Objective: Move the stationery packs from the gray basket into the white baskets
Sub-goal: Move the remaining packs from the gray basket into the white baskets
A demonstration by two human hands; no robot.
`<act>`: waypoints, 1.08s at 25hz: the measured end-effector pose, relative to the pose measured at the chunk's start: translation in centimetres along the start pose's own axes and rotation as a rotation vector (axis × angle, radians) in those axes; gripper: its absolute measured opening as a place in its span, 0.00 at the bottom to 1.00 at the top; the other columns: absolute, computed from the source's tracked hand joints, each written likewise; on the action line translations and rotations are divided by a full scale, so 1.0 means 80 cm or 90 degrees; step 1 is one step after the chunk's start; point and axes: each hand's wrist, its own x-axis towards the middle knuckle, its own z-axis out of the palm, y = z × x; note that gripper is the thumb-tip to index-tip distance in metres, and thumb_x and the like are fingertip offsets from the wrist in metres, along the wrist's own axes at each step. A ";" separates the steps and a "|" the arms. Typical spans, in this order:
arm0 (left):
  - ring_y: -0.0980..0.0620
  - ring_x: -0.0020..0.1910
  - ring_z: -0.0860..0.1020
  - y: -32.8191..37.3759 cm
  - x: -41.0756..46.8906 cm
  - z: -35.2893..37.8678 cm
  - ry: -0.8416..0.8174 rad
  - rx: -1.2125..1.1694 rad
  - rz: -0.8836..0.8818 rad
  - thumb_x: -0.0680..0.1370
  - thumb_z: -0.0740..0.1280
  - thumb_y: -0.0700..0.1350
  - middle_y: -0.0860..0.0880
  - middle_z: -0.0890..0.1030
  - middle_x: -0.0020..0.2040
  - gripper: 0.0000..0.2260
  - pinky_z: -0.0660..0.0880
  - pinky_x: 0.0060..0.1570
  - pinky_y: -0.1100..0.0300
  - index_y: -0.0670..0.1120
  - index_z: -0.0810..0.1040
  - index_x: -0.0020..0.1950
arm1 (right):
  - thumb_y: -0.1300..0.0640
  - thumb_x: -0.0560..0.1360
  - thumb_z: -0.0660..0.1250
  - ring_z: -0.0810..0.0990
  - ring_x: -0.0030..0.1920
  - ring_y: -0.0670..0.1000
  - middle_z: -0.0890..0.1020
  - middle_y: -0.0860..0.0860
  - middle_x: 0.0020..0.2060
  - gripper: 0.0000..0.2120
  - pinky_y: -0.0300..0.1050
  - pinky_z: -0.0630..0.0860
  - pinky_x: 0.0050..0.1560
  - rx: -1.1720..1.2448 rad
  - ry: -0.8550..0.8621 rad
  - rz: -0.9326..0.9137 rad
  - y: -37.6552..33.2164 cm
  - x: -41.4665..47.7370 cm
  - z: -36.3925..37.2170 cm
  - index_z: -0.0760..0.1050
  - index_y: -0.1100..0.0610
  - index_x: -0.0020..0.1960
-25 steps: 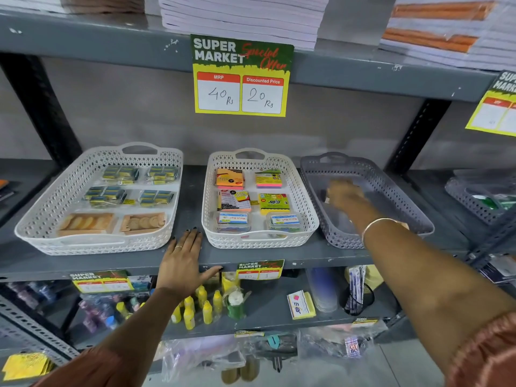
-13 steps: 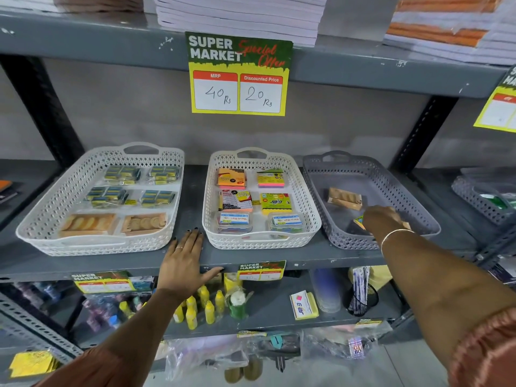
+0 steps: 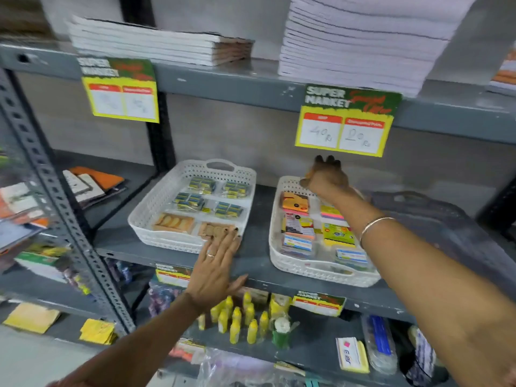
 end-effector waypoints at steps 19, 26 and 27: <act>0.45 0.70 0.62 -0.146 -0.006 -0.031 -0.076 0.089 -0.170 0.70 0.41 0.74 0.41 0.67 0.70 0.46 0.53 0.70 0.47 0.38 0.60 0.72 | 0.47 0.72 0.66 0.66 0.69 0.60 0.68 0.60 0.69 0.30 0.53 0.68 0.66 -0.144 -0.346 -0.395 -0.217 -0.050 0.156 0.65 0.56 0.71; 0.46 0.71 0.60 -0.141 -0.007 -0.032 -0.048 0.079 -0.170 0.71 0.46 0.73 0.41 0.66 0.71 0.44 0.46 0.72 0.49 0.38 0.61 0.71 | 0.45 0.76 0.62 0.67 0.70 0.60 0.68 0.61 0.70 0.29 0.52 0.69 0.67 0.008 -0.200 -0.333 -0.143 -0.019 0.109 0.64 0.59 0.72; 0.45 0.71 0.60 -0.134 -0.007 -0.035 -0.040 0.069 -0.173 0.71 0.47 0.72 0.40 0.65 0.72 0.44 0.44 0.72 0.50 0.38 0.61 0.72 | 0.46 0.77 0.62 0.68 0.69 0.60 0.69 0.61 0.69 0.27 0.52 0.70 0.66 0.018 -0.166 -0.318 -0.122 -0.015 0.098 0.66 0.60 0.70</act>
